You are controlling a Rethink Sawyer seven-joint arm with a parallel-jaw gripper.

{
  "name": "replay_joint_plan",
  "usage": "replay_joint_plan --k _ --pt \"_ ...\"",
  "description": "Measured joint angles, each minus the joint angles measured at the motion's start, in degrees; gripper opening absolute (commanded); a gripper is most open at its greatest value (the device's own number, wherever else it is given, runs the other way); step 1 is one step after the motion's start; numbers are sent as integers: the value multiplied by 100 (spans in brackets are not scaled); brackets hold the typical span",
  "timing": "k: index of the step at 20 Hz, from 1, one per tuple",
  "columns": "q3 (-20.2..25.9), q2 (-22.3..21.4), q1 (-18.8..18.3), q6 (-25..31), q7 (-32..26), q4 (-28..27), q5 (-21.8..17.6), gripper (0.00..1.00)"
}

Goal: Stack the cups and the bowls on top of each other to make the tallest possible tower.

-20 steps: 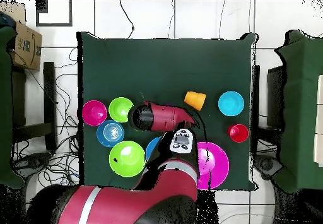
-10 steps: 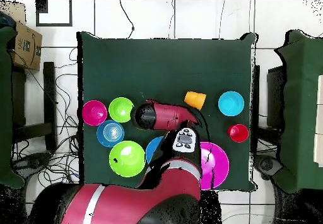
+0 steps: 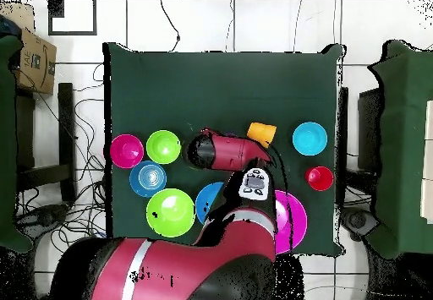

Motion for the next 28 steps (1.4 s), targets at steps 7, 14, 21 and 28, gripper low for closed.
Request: replay_joint_plan --k 7,14,21,28 --pt "3 11 -49 -1 0 -33 1 0" --pt "7 28 -68 -8 0 -46 2 100" --pt "12 52 -119 -41 0 -87 -1 100" --pt "16 64 -168 -73 0 -118 0 100"
